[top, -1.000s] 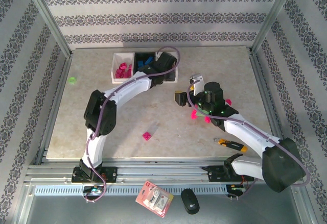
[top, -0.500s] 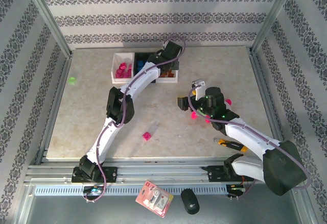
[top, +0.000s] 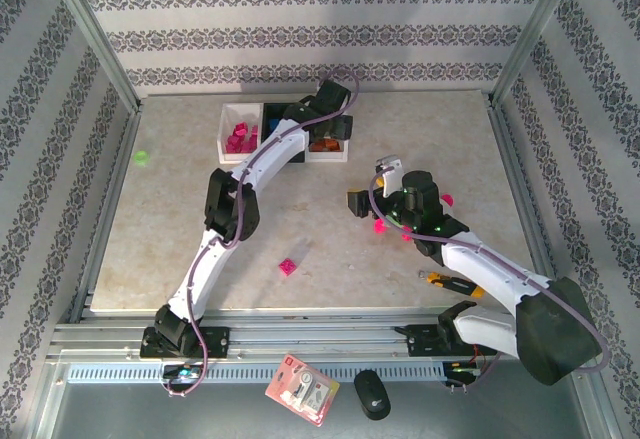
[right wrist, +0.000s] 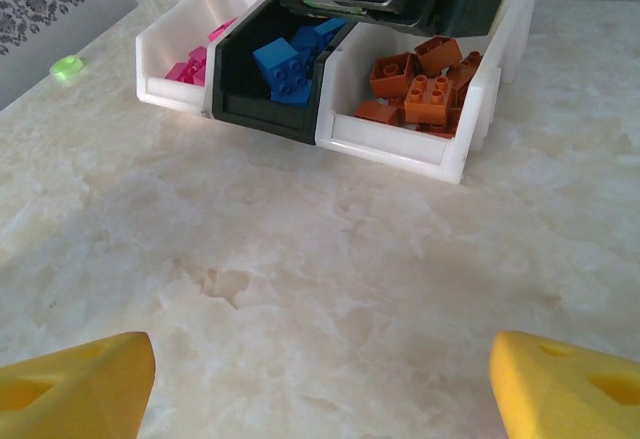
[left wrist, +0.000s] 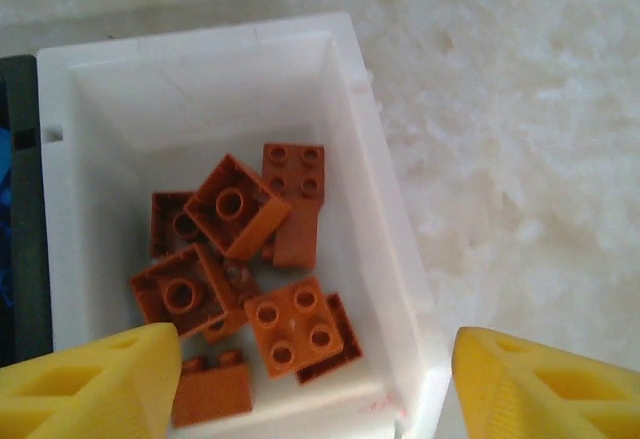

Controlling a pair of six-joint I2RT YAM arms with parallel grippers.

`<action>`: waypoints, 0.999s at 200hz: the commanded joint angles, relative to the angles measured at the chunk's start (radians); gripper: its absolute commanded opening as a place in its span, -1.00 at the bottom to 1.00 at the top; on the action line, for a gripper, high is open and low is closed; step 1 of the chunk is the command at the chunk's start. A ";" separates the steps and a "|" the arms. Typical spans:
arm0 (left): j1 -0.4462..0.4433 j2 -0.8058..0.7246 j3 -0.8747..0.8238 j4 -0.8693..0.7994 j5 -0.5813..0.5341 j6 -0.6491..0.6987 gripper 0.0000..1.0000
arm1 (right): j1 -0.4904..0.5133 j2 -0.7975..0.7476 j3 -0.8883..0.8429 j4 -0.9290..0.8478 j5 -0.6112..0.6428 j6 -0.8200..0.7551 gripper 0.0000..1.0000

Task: Sort the legos into containers by color
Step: Place the lego in the container.

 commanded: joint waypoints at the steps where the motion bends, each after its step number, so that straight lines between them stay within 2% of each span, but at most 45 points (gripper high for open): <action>1: -0.004 -0.171 -0.104 -0.018 0.062 0.109 0.61 | -0.009 -0.044 0.012 -0.023 -0.023 0.017 0.73; 16: -0.006 -0.285 -0.280 0.014 0.142 0.213 0.85 | -0.009 -0.064 0.003 -0.042 -0.022 0.012 0.74; 31: -0.007 -0.423 -0.502 0.079 0.186 0.280 0.95 | -0.009 -0.088 -0.013 -0.056 -0.017 0.006 0.75; 56: -0.009 -0.646 -0.841 0.182 0.210 0.341 0.98 | -0.009 -0.121 -0.042 -0.052 -0.016 0.012 0.75; 90: -0.036 -0.877 -1.158 0.201 0.205 0.419 0.99 | -0.007 -0.141 -0.051 -0.053 -0.033 0.014 0.75; 132: -0.119 -1.041 -1.387 0.148 0.132 0.404 0.99 | 0.005 -0.140 -0.056 -0.054 -0.042 0.017 0.75; 159: -0.177 -1.064 -1.460 0.115 0.132 0.321 0.97 | 0.015 -0.129 -0.063 -0.039 -0.033 0.025 0.76; 200: -0.238 -1.063 -1.568 0.178 0.163 0.237 0.78 | 0.028 -0.108 -0.054 -0.038 -0.026 0.022 0.76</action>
